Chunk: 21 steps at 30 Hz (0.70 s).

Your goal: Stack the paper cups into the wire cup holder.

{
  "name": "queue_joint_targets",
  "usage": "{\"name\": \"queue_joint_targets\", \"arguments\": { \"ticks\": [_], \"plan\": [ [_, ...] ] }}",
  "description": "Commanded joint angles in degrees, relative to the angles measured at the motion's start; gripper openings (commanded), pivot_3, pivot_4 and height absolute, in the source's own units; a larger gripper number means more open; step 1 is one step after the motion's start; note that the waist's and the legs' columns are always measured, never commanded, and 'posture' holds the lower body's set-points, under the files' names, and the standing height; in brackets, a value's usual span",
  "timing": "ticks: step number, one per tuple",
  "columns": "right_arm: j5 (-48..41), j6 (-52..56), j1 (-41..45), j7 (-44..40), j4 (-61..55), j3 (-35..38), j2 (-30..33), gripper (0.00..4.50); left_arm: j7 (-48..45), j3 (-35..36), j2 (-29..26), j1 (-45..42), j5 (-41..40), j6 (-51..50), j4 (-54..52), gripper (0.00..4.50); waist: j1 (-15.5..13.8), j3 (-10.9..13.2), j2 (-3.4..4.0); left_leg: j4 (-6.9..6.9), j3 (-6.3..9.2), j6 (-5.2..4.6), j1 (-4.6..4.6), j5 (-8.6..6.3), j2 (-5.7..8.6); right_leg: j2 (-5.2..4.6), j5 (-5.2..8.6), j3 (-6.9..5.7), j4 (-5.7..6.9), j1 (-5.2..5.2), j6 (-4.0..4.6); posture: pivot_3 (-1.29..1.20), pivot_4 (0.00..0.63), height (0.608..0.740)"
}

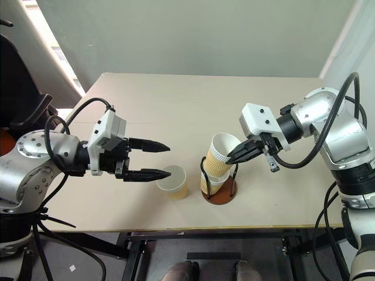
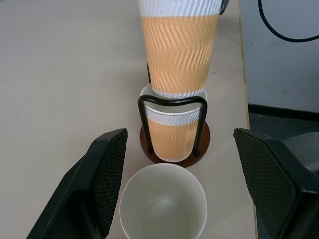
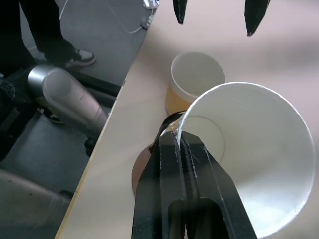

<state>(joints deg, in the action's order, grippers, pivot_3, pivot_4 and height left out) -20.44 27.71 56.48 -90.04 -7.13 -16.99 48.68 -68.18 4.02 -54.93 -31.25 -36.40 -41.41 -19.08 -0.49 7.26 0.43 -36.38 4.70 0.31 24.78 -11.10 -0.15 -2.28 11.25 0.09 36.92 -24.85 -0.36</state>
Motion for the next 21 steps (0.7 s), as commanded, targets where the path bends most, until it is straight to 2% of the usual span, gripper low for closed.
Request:
{"name": "queue_joint_targets", "arguments": {
  "ticks": [1,6,7,9,15,18,21],
  "plan": [
    [1.58,-1.67,-0.18,0.64,-1.35,0.03,-0.36,0.01,0.58,1.76,-0.80,-0.29,-0.74,0.31,-1.54,3.66,-0.01,0.00,0.00,0.00,0.01,0.01,0.01,0.00,0.00,0.00,0.00,-0.01,0.00,-0.01,0.00,0.00,0.150,0.740],
    [3.10,-2.41,-0.08,1.55,-0.46,0.02,-1.75,0.01,0.88,1.47,-1.02,-0.33,-0.46,0.48,-1.13,3.66,0.01,0.00,0.00,-0.01,0.01,0.02,-0.01,0.01,0.00,0.00,0.00,-0.01,0.03,-0.01,0.00,0.00,0.150,0.740],
    [3.42,-2.48,-0.06,1.66,-0.34,-0.11,-1.92,0.19,0.91,1.35,-1.02,-0.47,-0.38,0.52,-0.93,3.66,0.02,0.00,0.00,-0.01,0.02,0.02,-0.01,0.01,0.00,0.00,0.00,-0.01,0.03,-0.01,0.00,0.00,0.150,0.740],
    [3.76,-2.54,-0.08,1.73,-0.28,-0.14,-2.14,0.57,0.97,1.04,-1.06,-0.70,-0.08,0.64,-0.64,3.66,0.02,0.00,0.00,-0.01,0.01,0.02,-0.01,0.01,0.00,0.00,0.00,-0.01,0.03,-0.01,0.00,0.00,0.150,0.740],
    [4.33,-2.70,-0.28,1.52,-0.86,0.32,-2.07,2.48,0.43,0.49,-1.27,-1.35,0.58,1.08,0.21,3.66,0.01,0.00,0.00,0.01,0.01,0.02,0.00,0.01,0.00,0.00,0.00,-0.01,0.02,-0.01,0.00,0.00,0.150,0.740],
    [4.21,-2.65,0.39,0.93,-0.08,1.15,-1.24,2.48,-0.93,-0.86,-2.38,-2.17,2.45,2.14,2.02,3.66,0.01,0.00,0.00,0.01,0.02,0.02,0.00,0.01,0.00,0.00,0.00,-0.01,0.02,-0.01,0.00,0.00,0.150,0.740],
    [2.82,-2.42,2.28,0.32,3.04,3.98,-0.16,2.48,-2.50,-5.67,-4.81,-4.33,9.05,5.17,7.09,3.66,-0.05,0.00,0.00,0.00,0.03,0.02,0.00,0.01,0.01,0.00,0.00,-0.01,0.02,-0.01,0.00,0.00,0.150,0.740]
  ]
}}
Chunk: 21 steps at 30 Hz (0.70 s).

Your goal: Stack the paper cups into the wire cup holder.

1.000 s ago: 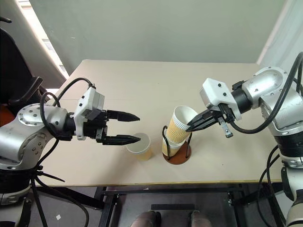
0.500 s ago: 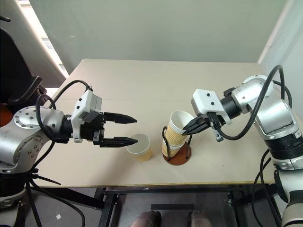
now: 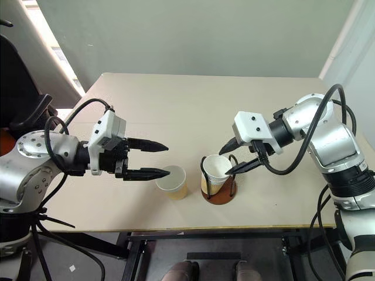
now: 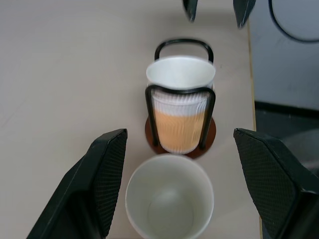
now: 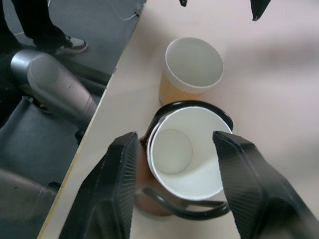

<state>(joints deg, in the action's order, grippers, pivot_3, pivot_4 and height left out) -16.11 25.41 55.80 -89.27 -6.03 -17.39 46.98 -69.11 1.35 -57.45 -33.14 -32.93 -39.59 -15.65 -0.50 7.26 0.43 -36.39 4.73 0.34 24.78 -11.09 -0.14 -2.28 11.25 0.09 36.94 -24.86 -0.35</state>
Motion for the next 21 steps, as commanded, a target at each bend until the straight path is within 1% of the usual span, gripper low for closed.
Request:
{"name": "queue_joint_targets", "arguments": {
  "ticks": [1,3,5,9,13,14,15,17,20,21],
  "plan": [
    [-2.05,0.33,3.57,-0.39,2.83,5.09,1.59,2.48,-2.38,-4.91,-2.93,-3.26,7.94,4.82,5.57,3.66,-0.04,0.00,0.01,-0.01,0.01,0.00,0.00,0.00,0.01,0.00,0.00,0.01,0.00,0.00,0.00,0.00,0.150,0.740],
    [-2.93,0.10,4.09,0.53,3.37,6.35,0.97,2.48,-4.68,-8.44,-3.07,-5.54,11.52,7.93,9.65,3.66,-0.04,0.00,0.00,0.01,0.02,0.01,0.00,0.01,0.02,-0.01,0.00,0.03,0.00,-0.03,0.02,0.00,0.150,0.740],
    [-3.89,1.40,4.30,2.38,2.23,7.09,-0.63,2.48,-7.04,-10.98,-1.50,-8.65,13.34,9.99,13.39,3.66,-0.06,0.00,0.00,0.03,0.06,0.01,0.03,0.01,0.02,-0.01,0.01,0.02,0.00,-0.06,0.04,0.00,0.150,0.740],
    [-4.09,2.20,2.29,3.39,-1.63,6.55,-1.22,2.48,-11.28,-15.98,2.23,-13.86,17.27,13.56,19.89,3.66,-0.16,0.00,0.00,0.04,0.13,0.02,0.20,0.01,0.04,-0.01,0.01,-0.02,0.00,-0.20,0.03,0.00,0.150,0.740],
    [-3.98,2.99,1.15,4.39,-3.57,6.22,-1.56,2.48,-14.43,-18.91,4.23,-16.30,20.30,15.72,23.41,3.66,-0.18,0.00,0.00,0.01,0.12,0.03,0.27,-0.09,0.06,-0.02,-0.01,-0.02,-0.06,-0.23,-0.04,0.00,0.150,0.740],
    [-4.03,3.25,0.95,4.81,-4.02,6.20,-1.73,2.48,-15.17,-19.91,4.69,-16.78,21.48,16.41,24.38,3.66,-0.18,0.00,0.00,0.01,0.12,0.03,0.28,-0.11,0.06,-0.02,-0.10,-0.02,-0.07,-0.23,-0.21,0.00,0.150,0.740],
    [-3.84,3.47,0.93,6.19,-4.13,6.40,-2.41,2.48,-15.72,-21.24,5.02,-17.20,23.22,17.43,25.47,3.66,-0.17,0.00,0.00,0.01,0.13,0.03,0.28,-0.12,0.05,-0.02,-0.17,-0.02,-0.08,-0.23,-0.39,0.00,0.150,0.740],
    [-3.27,3.97,1.18,9.18,-3.92,6.74,-3.78,2.48,-16.37,-23.22,6.03,-18.05,25.84,18.88,27.50,3.66,-0.16,0.00,0.00,0.02,0.14,0.03,0.26,-0.14,0.04,-0.02,-0.20,-0.02,-0.08,-0.24,-0.45,0.00,0.150,0.740],
    [-2.45,3.40,0.69,9.94,-4.21,6.34,-3.48,2.52,-16.87,-23.58,7.78,-18.83,27.03,19.54,29.57,3.08,-0.16,0.00,0.00,0.01,0.15,0.01,0.26,-0.13,0.04,-0.02,-0.19,-0.03,-0.04,-0.25,-0.44,0.00,0.150,0.740],
    [-2.26,3.22,0.40,10.02,-4.42,6.18,-3.21,2.52,-17.07,-23.53,8.13,-18.88,27.28,19.86,29.91,2.77,-0.17,0.00,0.00,0.00,0.16,0.00,0.26,-0.12,0.04,-0.02,-0.19,-0.03,-0.04,-0.25,-0.43,0.00,0.150,0.740]
  ]
}}
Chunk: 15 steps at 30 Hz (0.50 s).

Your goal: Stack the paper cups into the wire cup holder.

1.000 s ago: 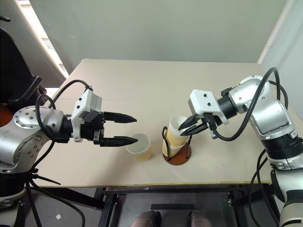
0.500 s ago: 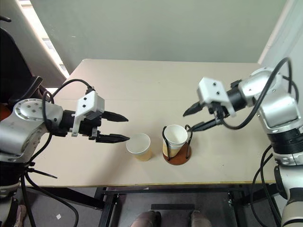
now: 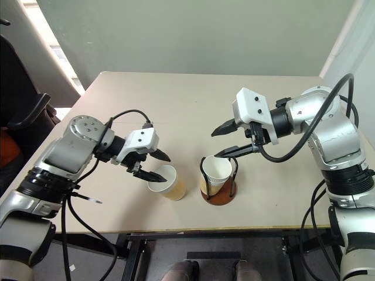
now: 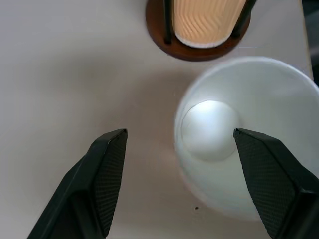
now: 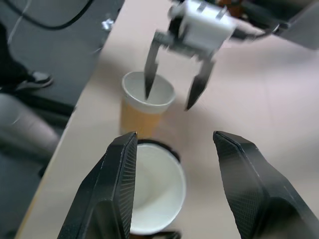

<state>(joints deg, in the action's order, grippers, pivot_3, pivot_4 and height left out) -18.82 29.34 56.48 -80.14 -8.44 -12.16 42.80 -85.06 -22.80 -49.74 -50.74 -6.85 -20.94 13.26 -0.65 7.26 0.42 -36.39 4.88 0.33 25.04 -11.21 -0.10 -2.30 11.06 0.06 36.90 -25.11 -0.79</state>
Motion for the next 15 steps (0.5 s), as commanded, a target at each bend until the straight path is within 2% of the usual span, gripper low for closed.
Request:
{"name": "queue_joint_targets", "arguments": {
  "ticks": [1,6,8,13,15],
  "plan": [
    [0.53,-0.71,-0.43,1.09,-2.11,0.89,1.14,2.52,-1.16,0.73,0.82,-1.40,1.32,1.32,1.26,2.37,-0.02,0.00,0.00,-0.03,0.00,0.00,0.02,0.00,0.00,0.00,0.00,0.00,0.00,0.00,0.00,0.00,0.150,0.740],
    [0.23,-0.26,-0.90,1.41,-2.75,1.33,1.95,2.52,-2.11,1.44,1.72,-1.77,1.93,2.01,2.08,0.54,-0.02,0.00,0.00,-0.14,-0.01,-0.03,0.07,-0.01,0.01,0.00,0.00,0.00,-0.01,0.01,0.00,0.00,0.150,0.740],
    [0.28,-0.31,-0.97,1.30,-2.62,1.53,2.54,2.52,-2.95,1.88,1.77,-2.09,1.66,2.51,2.42,0.05,-0.03,0.00,0.00,-0.13,0.00,-0.03,0.07,-0.01,0.00,0.00,0.00,0.00,0.00,0.01,-0.01,0.00,0.150,0.740],
    [-3.35,1.78,-2.16,-2.88,-4.08,3.25,6.80,2.52,-6.88,6.28,1.17,-4.38,-3.40,1.83,1.07,0.05,-0.17,0.01,-0.02,-0.16,0.00,-0.06,0.14,0.01,0.01,0.00,-0.01,-0.02,-0.01,0.00,-0.02,0.00,0.150,0.740],
    [-5.76,2.63,-3.13,-4.76,-4.41,5.30,9.39,2.52,-7.36,8.52,0.44,-8.16,-7.17,2.15,1.86,0.05,-0.34,0.01,-0.02,-0.20,0.00,-0.08,0.21,0.02,0.01,0.00,0.00,-0.04,-0.04,0.00,-0.03,0.00,0.150,0.740]
  ]
}}
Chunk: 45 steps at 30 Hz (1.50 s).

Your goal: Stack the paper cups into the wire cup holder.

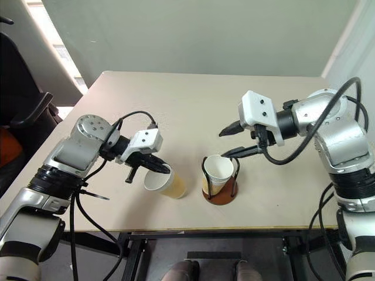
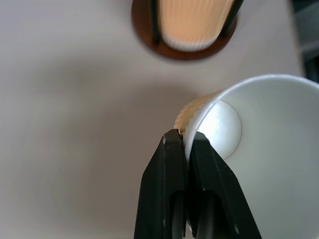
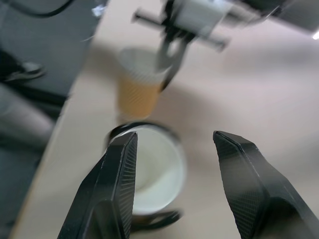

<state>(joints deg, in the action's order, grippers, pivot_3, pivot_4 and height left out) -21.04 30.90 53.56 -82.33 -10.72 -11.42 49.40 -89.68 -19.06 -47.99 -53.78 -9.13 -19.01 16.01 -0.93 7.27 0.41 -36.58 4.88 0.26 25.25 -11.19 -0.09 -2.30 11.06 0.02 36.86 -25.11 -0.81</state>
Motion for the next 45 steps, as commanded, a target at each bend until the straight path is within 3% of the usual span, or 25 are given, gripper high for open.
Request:
{"name": "queue_joint_targets", "arguments": {
  "ticks": [1,8,12,17,23,33,45],
  "plan": [
    [-4.93,1.73,-0.70,-3.29,-2.10,5.79,3.90,2.52,-2.80,5.73,-1.52,-7.33,-7.06,0.21,-0.34,0.05,-0.22,0.01,-0.01,-0.01,0.00,-0.01,0.05,0.01,0.00,0.00,0.01,-0.01,-0.02,-0.01,-0.01,0.00,0.150,0.740],
    [-11.30,4.61,-2.72,-3.39,0.76,13.39,7.47,2.52,-2.82,4.47,1.16,-23.80,-20.88,1.60,6.52,0.05,-0.40,0.00,-0.01,-0.37,-0.11,-0.13,0.34,-0.06,0.05,-0.05,0.05,0.08,-0.12,-0.10,-0.17,0.00,0.150,0.740],
    [-10.97,4.17,-4.19,-2.17,0.03,13.94,8.52,2.52,-2.82,-4.93,3.05,-28.48,-26.08,4.28,7.66,0.05,-0.34,0.01,0.00,-0.45,-0.19,-0.31,0.28,-0.16,0.04,-0.12,-0.20,0.15,-0.10,-0.06,-0.76,0.00,0.150,0.740],
    [-11.19,4.63,-7.15,0.10,-3.05,14.85,9.50,2.52,-2.82,-18.48,8.30,-33.13,-26.18,10.55,14.18,0.05,-0.58,0.03,0.04,-0.60,-0.22,-0.42,0.38,-0.19,0.06,-0.15,-0.27,0.15,-0.12,-0.06,-0.98,0.00,0.150,0.740],
    [-13.20,6.45,-9.61,2.52,-6.63,16.24,10.30,2.52,-2.82,-25.84,11.59,-35.93,-26.28,16.33,20.56,0.05,-0.43,0.07,0.10,-1.01,-0.37,-0.49,0.68,-0.27,0.04,-0.18,-0.24,0.16,-0.20,-0.09,-1.31,0.00,0.150,0.740],
    [-14.59,7.44,-12.39,5.18,-9.15,17.75,12.30,2.52,-2.82,-32.80,13.59,-37.31,-26.41,21.37,24.06,0.05,-1.12,0.06,0.11,-1.64,-0.48,-0.40,0.93,-0.56,0.25,-0.30,0.02,0.31,-0.19,-0.02,-1.90,0.00,0.150,0.740],
    [-14.72,6.87,-13.39,6.41,-9.81,17.69,12.81,2.52,-2.82,-34.87,17.37,-38.79,-21.82,25.86,28.06,0.05,-1.45,0.06,0.11,-1.68,-0.56,-0.43,0.86,-0.62,0.27,-0.34,0.09,0.35,-0.15,0.03,-2.05,0.00,0.150,0.740]
  ]
}}
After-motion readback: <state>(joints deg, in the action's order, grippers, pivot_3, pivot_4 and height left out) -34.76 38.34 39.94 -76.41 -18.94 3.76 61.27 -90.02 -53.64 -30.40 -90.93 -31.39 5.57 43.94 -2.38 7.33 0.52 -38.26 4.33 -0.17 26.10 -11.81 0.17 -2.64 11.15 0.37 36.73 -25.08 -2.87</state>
